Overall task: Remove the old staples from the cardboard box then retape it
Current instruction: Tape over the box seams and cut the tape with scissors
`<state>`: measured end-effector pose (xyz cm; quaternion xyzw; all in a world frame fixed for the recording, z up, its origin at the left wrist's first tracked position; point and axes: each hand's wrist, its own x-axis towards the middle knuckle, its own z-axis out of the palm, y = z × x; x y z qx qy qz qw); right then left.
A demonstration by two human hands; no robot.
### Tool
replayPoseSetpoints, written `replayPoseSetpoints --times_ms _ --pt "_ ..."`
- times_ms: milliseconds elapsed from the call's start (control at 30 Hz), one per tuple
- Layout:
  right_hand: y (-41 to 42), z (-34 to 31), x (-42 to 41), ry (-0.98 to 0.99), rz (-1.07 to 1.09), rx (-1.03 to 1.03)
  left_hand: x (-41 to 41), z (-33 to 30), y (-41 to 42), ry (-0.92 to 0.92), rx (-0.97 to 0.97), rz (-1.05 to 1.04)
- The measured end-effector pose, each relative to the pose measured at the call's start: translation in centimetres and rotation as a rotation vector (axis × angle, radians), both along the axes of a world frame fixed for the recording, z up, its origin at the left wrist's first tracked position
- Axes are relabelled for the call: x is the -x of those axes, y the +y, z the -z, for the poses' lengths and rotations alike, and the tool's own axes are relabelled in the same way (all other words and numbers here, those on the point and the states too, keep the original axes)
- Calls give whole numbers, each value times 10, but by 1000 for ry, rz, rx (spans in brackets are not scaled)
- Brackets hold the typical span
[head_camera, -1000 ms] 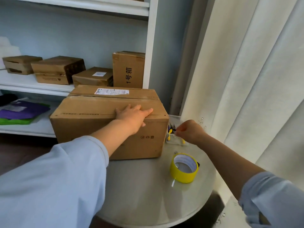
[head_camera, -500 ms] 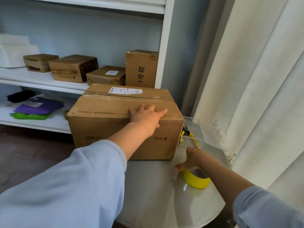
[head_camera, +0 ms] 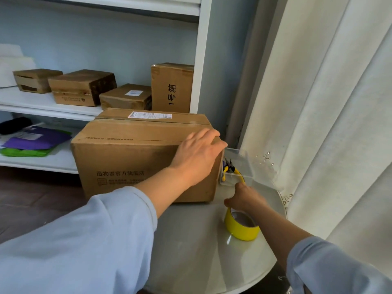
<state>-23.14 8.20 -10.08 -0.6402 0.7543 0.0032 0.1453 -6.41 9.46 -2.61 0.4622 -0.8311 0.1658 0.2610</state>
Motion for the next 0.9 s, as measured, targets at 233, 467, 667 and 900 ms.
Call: replayPoseSetpoints --times_ms 233,467,667,900 --pt "10 3 -2 -165 150 146 5 17 14 -18 29 138" --pt "9 -32 -3 -879 -43 103 14 14 15 391 -406 230" --pt "29 -67 -3 -1346 -186 201 9 7 27 789 -864 -16" --pt "41 -86 -15 -1478 -227 330 -1 -12 47 1323 -1225 252"
